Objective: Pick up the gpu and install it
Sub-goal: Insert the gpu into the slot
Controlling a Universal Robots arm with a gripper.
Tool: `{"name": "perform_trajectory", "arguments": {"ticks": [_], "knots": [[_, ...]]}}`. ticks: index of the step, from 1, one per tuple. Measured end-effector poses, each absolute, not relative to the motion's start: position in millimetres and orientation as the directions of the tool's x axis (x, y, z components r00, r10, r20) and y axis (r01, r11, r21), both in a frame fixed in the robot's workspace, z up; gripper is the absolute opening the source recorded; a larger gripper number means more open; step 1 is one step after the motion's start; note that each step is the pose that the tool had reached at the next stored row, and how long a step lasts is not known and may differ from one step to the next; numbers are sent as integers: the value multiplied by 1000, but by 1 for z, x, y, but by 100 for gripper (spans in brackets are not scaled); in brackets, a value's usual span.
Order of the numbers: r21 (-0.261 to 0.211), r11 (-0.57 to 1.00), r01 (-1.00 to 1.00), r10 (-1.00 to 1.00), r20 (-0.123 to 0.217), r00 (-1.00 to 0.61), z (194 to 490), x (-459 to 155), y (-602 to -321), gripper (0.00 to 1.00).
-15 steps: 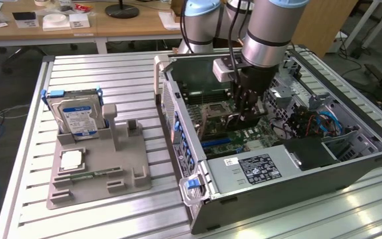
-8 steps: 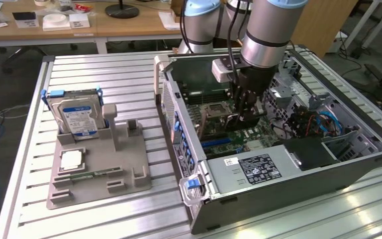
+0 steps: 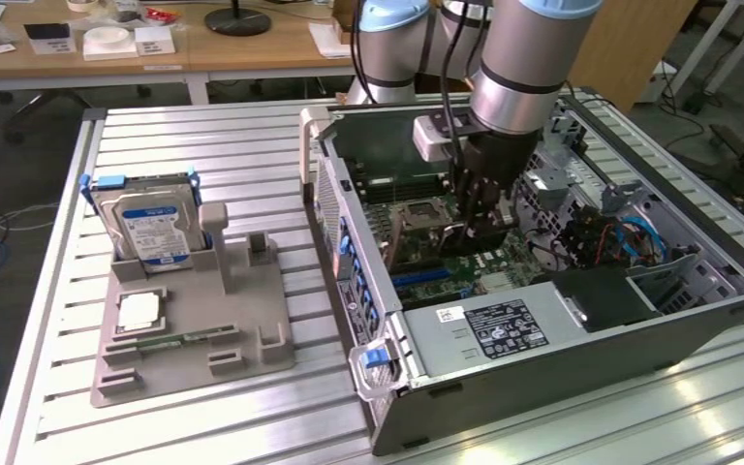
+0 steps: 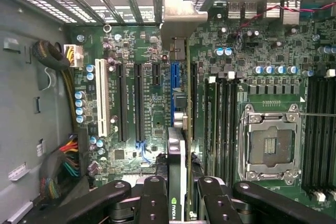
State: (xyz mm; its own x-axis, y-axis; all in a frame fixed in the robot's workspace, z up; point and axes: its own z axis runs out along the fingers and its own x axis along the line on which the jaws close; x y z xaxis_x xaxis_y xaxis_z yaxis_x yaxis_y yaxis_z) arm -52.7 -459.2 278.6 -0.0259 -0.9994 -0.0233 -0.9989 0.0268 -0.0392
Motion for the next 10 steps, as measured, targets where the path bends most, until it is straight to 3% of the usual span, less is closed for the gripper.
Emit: {"name": "perform_trajectory", "arguments": {"ticks": [10], "knots": [[-39,27,-999,-999,-23,-26,270,-58,-459,27]]}}
